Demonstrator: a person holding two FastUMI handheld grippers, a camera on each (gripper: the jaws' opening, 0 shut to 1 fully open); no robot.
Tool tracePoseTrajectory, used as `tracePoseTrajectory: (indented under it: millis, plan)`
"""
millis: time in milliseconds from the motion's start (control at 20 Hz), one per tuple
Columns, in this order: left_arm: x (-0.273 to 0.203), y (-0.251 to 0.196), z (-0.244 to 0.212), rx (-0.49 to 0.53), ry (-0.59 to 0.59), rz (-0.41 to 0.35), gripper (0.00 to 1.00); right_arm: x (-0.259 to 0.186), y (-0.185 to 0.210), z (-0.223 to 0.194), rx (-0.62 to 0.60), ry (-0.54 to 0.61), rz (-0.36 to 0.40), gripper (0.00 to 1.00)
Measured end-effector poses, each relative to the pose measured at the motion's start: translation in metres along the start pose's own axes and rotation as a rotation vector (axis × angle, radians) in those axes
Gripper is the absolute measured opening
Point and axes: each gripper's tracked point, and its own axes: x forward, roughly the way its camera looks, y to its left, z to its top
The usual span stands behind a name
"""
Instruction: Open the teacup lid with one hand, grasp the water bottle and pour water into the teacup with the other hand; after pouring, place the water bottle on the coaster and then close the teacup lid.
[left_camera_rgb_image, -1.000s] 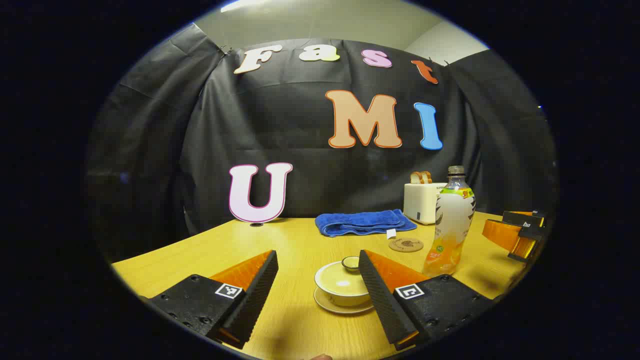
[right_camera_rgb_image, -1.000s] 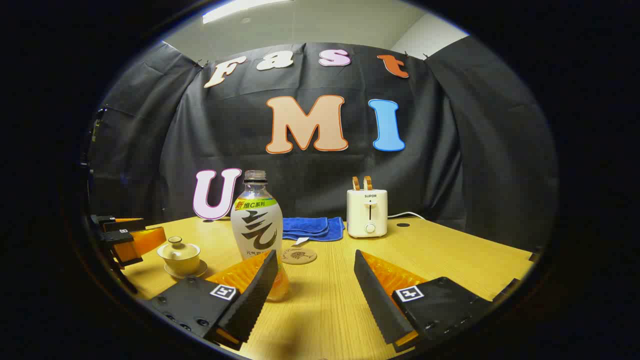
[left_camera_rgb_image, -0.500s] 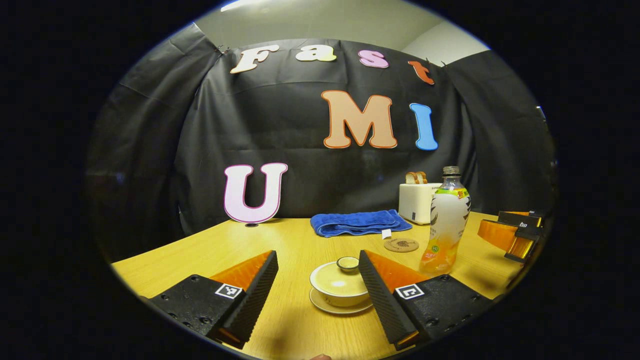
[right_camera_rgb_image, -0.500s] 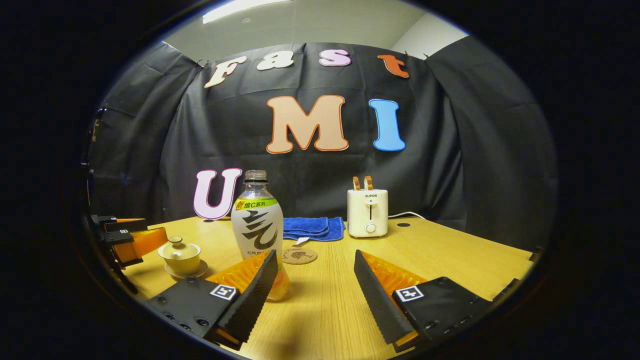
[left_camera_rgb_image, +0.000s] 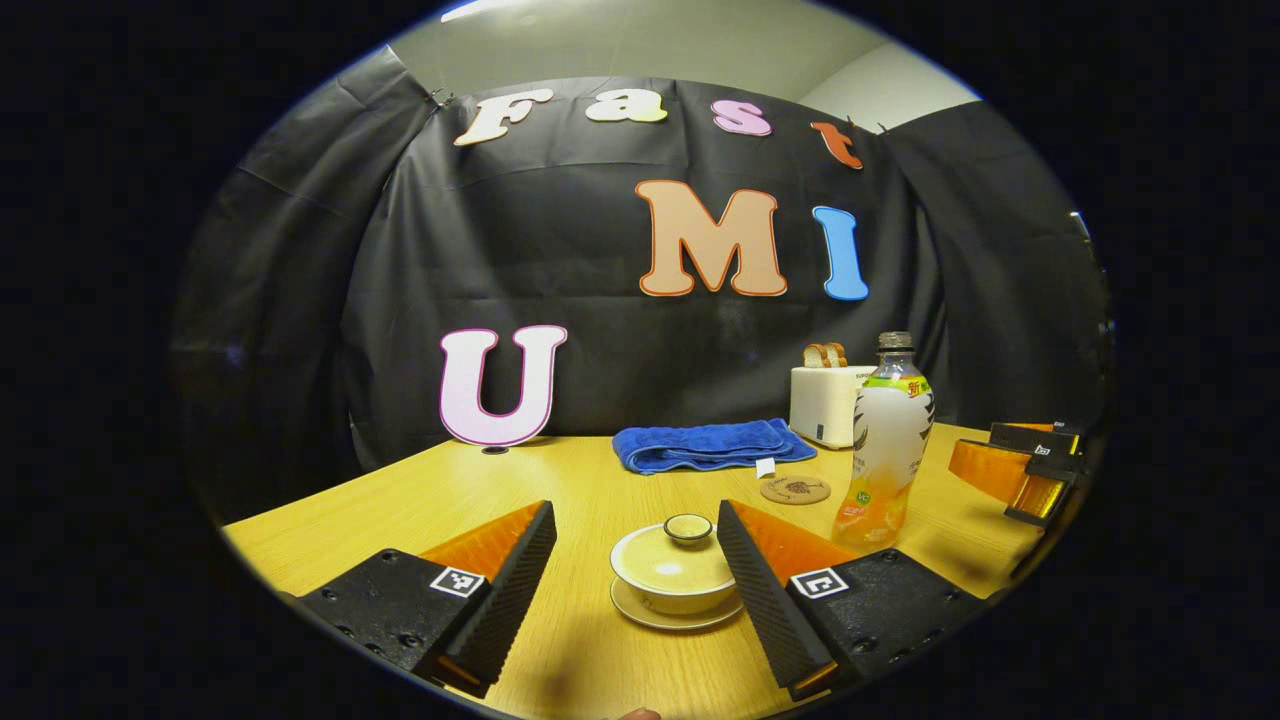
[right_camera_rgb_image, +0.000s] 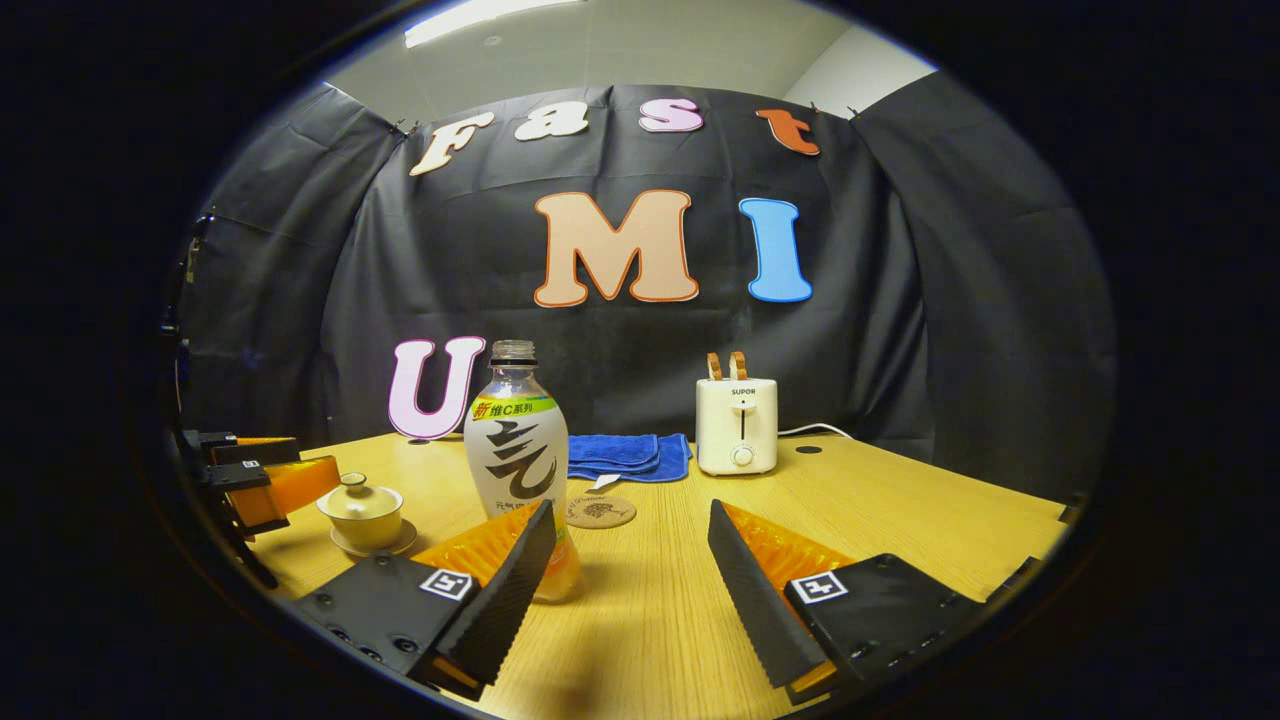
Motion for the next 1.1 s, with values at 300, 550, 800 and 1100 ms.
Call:
tracePoseTrajectory:
  millis: [300,550,800,1100]
  plan:
    - [0.003,-0.003,0.001,-0.003,-0.001,-0.016,0.95,0.000,0.000,-0.001,0.000,0.002,0.004,0.98]
    - [0.016,-0.017,-0.010,0.025,0.060,-0.057,0.95,0.001,0.002,0.000,0.000,0.003,0.003,0.98]
    - [0.025,-0.024,-0.017,0.033,0.110,-0.067,0.95,0.001,0.002,0.000,0.001,0.003,0.004,0.94]
    - [0.035,-0.027,-0.025,0.050,0.153,-0.071,0.86,0.001,0.003,0.000,0.001,0.003,0.013,0.98]
